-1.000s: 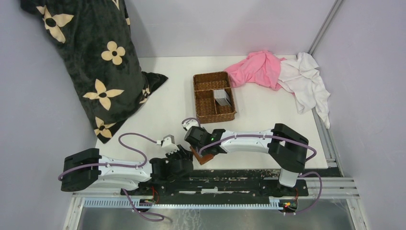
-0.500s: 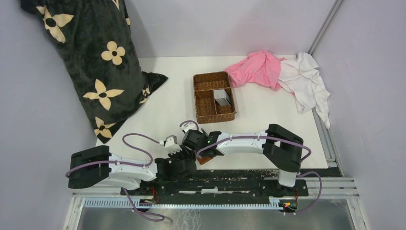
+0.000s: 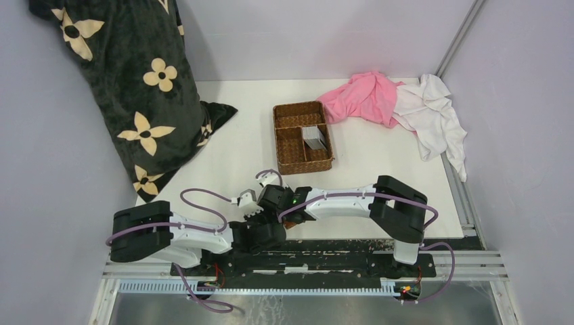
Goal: Put the credit cards into the card holder
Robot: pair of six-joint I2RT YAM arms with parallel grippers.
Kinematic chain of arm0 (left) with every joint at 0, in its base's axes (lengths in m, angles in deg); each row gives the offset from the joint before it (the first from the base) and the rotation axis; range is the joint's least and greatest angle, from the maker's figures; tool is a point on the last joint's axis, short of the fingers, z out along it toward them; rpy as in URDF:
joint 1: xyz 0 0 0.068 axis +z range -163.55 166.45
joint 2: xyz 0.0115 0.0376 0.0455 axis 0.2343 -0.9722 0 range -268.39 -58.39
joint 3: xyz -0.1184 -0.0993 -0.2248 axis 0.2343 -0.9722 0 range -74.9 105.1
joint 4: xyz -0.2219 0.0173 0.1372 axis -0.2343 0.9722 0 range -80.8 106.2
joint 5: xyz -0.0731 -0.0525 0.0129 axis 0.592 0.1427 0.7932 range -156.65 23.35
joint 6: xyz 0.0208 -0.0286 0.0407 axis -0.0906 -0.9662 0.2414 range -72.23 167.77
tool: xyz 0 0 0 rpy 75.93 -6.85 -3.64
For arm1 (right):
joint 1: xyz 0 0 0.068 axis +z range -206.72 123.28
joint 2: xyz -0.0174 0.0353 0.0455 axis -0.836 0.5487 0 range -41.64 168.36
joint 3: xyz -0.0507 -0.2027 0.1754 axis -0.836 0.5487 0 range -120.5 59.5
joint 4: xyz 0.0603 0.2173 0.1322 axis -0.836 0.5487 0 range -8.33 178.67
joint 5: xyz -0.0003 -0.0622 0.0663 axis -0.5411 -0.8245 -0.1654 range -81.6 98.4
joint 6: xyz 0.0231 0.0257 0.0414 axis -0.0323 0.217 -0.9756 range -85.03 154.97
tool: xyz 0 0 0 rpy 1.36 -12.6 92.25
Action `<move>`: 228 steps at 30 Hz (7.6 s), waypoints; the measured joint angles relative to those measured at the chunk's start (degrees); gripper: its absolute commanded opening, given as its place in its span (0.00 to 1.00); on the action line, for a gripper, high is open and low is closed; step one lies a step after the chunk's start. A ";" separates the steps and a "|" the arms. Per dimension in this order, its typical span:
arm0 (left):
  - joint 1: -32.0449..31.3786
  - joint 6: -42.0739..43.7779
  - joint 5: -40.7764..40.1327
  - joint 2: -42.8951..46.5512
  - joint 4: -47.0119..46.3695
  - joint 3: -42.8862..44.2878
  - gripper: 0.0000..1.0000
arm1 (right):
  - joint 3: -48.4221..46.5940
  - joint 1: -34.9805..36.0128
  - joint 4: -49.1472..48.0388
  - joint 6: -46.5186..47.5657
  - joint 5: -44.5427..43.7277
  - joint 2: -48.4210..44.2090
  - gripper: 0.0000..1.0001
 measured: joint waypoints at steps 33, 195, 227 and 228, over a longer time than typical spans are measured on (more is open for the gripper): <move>1.14 -11.72 -4.24 -18.56 -9.92 7.80 0.11 | 13.64 -12.24 -2.51 -1.33 10.10 -14.82 0.01; 36.76 38.97 26.97 -16.37 -20.74 13.29 0.65 | -24.79 -44.26 4.22 -4.50 34.01 6.51 0.09; 36.76 47.52 43.25 19.96 -17.00 5.97 0.65 | -2.95 -30.62 15.56 0.48 30.58 -40.33 0.01; 36.76 48.54 45.62 21.11 -17.14 5.86 0.65 | -1.20 -30.62 15.54 0.15 31.54 -42.66 0.01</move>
